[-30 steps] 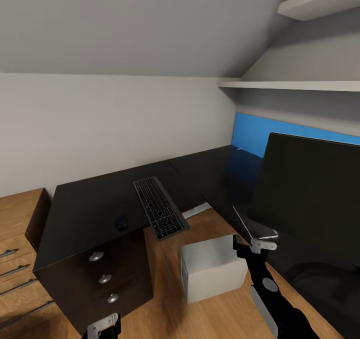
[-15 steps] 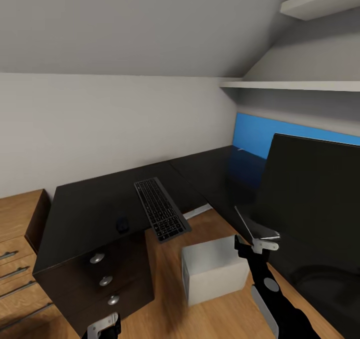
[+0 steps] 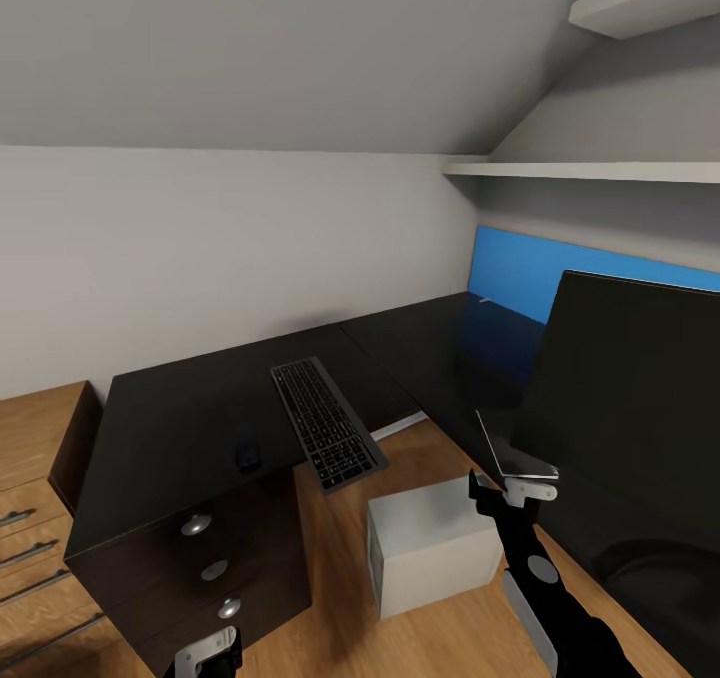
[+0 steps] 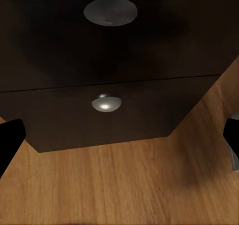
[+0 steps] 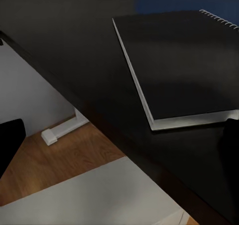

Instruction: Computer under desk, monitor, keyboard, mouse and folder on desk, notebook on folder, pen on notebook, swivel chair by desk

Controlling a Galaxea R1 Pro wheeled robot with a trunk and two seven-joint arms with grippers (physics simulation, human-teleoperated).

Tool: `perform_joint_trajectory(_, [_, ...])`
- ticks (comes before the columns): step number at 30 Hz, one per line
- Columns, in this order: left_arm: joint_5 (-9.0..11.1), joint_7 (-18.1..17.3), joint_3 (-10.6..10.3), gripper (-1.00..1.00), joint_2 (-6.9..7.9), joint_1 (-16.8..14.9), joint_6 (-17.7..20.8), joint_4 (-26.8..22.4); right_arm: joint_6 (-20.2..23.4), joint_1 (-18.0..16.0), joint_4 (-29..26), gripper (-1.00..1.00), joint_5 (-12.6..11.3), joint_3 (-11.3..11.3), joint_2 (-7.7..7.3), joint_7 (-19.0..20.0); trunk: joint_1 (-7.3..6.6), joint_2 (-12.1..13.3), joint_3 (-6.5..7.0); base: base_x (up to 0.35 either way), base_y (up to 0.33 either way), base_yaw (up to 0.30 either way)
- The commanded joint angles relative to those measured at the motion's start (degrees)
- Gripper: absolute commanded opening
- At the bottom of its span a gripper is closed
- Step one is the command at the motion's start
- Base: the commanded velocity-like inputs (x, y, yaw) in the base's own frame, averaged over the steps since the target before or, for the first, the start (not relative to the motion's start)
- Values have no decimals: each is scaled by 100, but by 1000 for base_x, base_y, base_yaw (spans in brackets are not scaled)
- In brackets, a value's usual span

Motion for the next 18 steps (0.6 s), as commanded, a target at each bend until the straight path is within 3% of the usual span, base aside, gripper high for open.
perform_joint_trajectory(1, [32, -8, 8, 100, -5, -4, -17, 2, -10, -3, 90, 100, -140, 38, -9, -19, 0, -2, -6, 2, 1, 0])
perform_joint_trajectory(13, [32, -9, 8, 100, -4, -4, -17, 2, -14, -5, 98, 100, -136, 46, -9, -20, 0, -2, -6, 2, 0, 0])
perform_joint_trajectory(18, [32, -10, 8, 100, -5, -4, -23, 2, -14, -5, 99, 100, -138, 40, -9, -20, 0, -2, -6, 124, 0, 0])
